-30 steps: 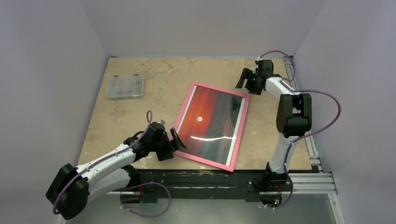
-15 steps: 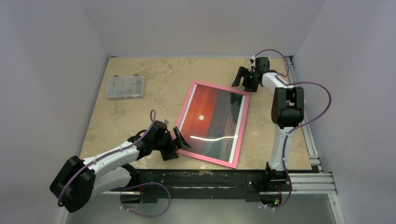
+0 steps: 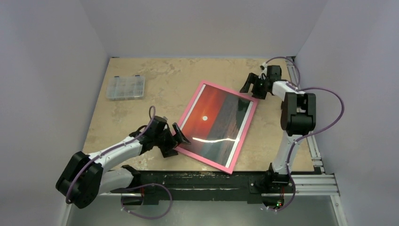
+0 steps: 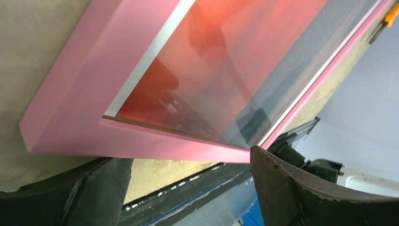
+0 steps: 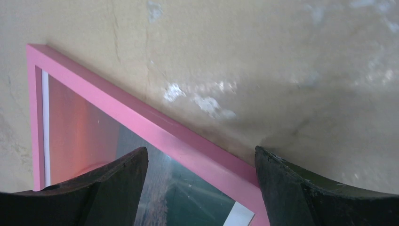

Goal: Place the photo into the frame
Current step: Adjust the photo frame at the center of the board.

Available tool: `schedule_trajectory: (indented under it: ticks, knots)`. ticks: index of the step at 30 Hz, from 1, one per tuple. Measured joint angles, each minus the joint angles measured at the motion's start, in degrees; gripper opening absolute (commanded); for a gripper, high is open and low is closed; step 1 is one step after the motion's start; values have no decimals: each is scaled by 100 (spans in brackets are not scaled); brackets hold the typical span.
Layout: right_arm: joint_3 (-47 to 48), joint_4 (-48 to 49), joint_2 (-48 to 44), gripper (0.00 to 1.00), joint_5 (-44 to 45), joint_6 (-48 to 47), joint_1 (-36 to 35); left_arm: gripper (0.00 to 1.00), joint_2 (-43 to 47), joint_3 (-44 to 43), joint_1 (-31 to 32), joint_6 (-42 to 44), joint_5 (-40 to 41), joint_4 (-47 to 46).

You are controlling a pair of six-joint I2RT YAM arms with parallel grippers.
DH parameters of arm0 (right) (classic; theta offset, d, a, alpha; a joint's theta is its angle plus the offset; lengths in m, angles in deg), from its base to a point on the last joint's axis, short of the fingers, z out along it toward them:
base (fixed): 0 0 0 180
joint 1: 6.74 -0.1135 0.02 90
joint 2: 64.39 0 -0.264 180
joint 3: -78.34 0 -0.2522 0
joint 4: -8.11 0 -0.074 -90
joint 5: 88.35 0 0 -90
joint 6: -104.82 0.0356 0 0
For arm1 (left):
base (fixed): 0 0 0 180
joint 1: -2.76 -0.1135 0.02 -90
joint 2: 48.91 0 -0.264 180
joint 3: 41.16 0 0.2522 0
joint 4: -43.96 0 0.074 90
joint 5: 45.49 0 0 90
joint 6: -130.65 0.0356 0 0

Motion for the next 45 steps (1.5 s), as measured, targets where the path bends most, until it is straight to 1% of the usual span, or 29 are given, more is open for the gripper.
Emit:
schedule_trajectory:
  ticks: [3, 6, 12, 21, 26, 31, 35, 39, 43, 45]
  knots:
    - [-457, 87, -308, 82, -111, 50, 192, 91, -219, -221, -225, 221, 28, 125]
    - [-933, 291, -627, 83, -109, 66, 297, 91, -638, -636, -409, 520, 52, 413]
    - [-1709, 643, -1156, 83, -7, 17, 433, 91, -1895, -1937, -787, 1248, 168, 1322]
    - [-3191, 1486, -2164, 82, 181, 7, 518, 91, -3460, -3790, -1290, 2098, 610, 2212]
    - [-3963, 1707, -2817, 81, 205, 39, 542, 91, -4339, -4988, -1478, 2649, 892, 2411]
    - [-4649, 1681, -3547, 82, 179, 118, 542, 91, -4944, -5840, -1556, 3014, 1025, 2404]
    - [-5042, 1569, -4046, 82, 74, 243, 542, 91, -5274, -6308, -1600, 3171, 1025, 2411]
    - [-5178, 1143, -4428, 85, 35, 396, 487, 94, -5480, -6616, -1631, 3289, 1027, 2389]
    - [-5156, 684, -4603, 86, 57, 413, 393, 97, -5466, -6592, -1633, 3392, 1091, 2350]
    - [-5038, 472, -4548, 87, 59, 413, 352, 99, -5309, -6400, -1631, 3423, 1121, 2306]
